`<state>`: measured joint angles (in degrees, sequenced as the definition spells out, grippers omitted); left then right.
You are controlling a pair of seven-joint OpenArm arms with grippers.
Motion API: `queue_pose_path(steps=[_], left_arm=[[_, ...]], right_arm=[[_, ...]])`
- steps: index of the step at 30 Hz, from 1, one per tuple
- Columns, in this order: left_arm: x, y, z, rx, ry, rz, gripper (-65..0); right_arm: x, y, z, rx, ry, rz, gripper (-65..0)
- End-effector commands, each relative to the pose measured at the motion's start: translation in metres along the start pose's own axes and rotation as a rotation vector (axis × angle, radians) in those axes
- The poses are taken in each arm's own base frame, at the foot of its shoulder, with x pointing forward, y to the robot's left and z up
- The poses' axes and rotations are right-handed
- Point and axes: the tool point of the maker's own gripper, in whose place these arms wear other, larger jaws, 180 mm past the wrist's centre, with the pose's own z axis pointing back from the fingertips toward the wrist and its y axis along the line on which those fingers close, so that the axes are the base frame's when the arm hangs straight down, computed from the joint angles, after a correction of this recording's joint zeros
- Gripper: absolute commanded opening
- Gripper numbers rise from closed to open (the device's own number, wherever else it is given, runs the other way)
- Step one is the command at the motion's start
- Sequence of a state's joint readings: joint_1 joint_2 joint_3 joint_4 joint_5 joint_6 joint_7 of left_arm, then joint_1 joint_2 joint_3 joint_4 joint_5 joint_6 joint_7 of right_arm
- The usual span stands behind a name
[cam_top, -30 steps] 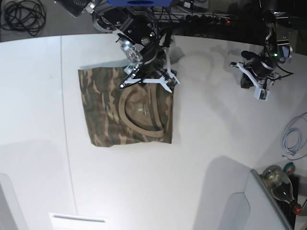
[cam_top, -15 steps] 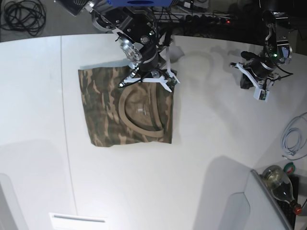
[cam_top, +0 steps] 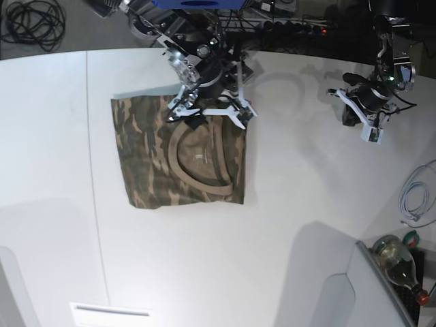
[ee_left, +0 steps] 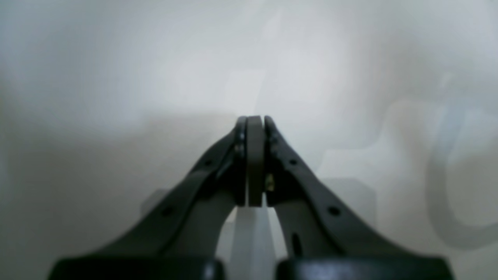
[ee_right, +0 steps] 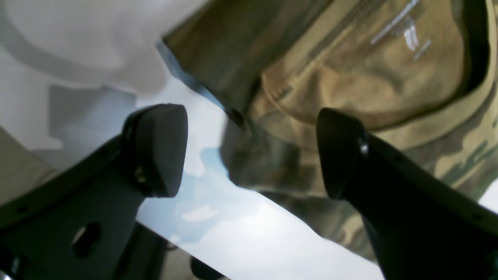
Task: Layout the t-shirt on the table in an organized manner, then fold the t-shirt properly
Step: 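Release the shirt with the right gripper and lift it away, then grasp the collar edge with both grippers and lift it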
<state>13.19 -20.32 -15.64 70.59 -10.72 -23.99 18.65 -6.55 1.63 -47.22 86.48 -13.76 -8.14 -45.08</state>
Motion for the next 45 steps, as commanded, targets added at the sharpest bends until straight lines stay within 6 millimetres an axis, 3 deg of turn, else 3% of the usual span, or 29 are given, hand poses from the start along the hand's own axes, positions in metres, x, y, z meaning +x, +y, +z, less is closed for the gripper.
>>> queue_pose_path(steps=[1,7,9,12,13,17,22,25,31,39,45], left_arm=[[0.013,0.007,0.002,0.01,-0.037,-0.011,-65.0],[0.013,0.005,0.002,0.007,-0.039,-0.008,-65.0],[0.014,0.005,0.002,0.006,-0.041,-0.007,-65.0],[0.014,0.002,0.001,0.002,-0.043,-0.008,-65.0],[0.014,-0.002,0.0,-0.006,-0.041,-0.009,-65.0],[0.013,-0.038,-0.01,-0.095,-0.025,-0.064,-65.0],[0.037,-0.086,-0.027,-0.183,-0.076,-0.051,-65.0],[0.064,-0.12,-0.038,-0.243,-0.126,-0.049,-65.0],[0.078,-0.185,-0.055,-0.381,-0.114,-0.131,-65.0],[0.073,-0.199,-0.056,-0.413,-0.093,-0.165,-65.0],[0.071,-0.199,-0.055,-0.415,-0.09,-0.164,-65.0]], right_arm=[[0.008,-0.004,-0.001,-0.014,-0.022,-0.002,-21.3],[-0.01,-0.016,-0.014,-0.04,0.043,-0.012,-34.1],[-0.012,-0.021,-0.015,-0.048,0.049,-0.031,-41.6],[-0.013,-0.023,-0.015,-0.052,0.051,-0.036,-60.5],[-0.013,-0.023,-0.015,-0.052,0.051,-0.036,-63.6],[-0.007,-0.024,-0.011,-0.052,0.031,-0.043,-63.3],[0.017,-0.026,0.007,-0.05,-0.05,-0.07,-63.3],[0.025,-0.028,0.011,-0.05,-0.075,-0.075,-63.3],[0.029,-0.027,0.012,-0.048,-0.089,-0.076,-63.3],[0.06,-0.04,0.028,-0.064,-0.182,-0.093,-63.3],[0.082,-0.036,0.029,-0.053,-0.217,-0.113,-63.3]])
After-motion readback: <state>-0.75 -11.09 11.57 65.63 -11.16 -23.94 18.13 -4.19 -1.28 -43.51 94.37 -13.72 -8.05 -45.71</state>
